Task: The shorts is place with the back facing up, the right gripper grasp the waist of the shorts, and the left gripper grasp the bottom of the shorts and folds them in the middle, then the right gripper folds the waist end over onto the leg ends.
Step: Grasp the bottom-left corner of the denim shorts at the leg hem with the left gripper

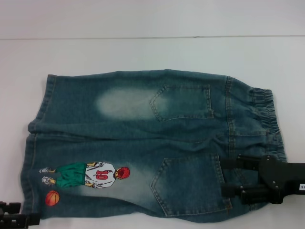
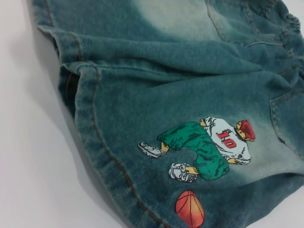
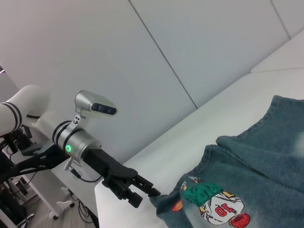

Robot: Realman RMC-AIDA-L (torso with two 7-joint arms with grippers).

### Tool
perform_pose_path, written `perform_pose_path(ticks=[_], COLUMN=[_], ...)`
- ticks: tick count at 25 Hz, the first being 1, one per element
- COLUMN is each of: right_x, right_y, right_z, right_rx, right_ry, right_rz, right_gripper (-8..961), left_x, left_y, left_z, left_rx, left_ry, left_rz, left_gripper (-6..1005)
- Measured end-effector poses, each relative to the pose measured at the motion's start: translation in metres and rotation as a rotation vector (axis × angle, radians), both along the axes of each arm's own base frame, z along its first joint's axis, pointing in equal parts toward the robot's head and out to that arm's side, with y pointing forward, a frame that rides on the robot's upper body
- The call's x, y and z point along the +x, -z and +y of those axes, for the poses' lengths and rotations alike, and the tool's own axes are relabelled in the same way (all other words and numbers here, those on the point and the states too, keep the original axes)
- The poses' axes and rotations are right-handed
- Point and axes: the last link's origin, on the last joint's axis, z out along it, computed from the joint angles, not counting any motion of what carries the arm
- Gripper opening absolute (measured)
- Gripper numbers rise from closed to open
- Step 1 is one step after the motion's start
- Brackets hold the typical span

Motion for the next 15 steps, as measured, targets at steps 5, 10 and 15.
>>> perform_pose_path(ticks=[5,10,15], right_x=[0.0,0.0004,0.0005], right_y=[0.0,-0.0006,-0.0004], right_z=[0.0,0.0001,0.0003], right_rx=[0.0,0.0,0.001], right_ry=[0.001,0.001,0.002], right_rz=[0.0,-0.001,-0.002], right_gripper=[943,944,944], left_x=[0.001,0.0034,0.0084], left_y=[0.0015,0.0029,0.0032], left_z=[0.0022,0.0017,0.0029], left_rx=[-0.015,-0.036,-0.048], left_ry=[-0.001,-0.002,0.014], left_rz=[0.007,0.003,-0.016], left_gripper=[933,933,933])
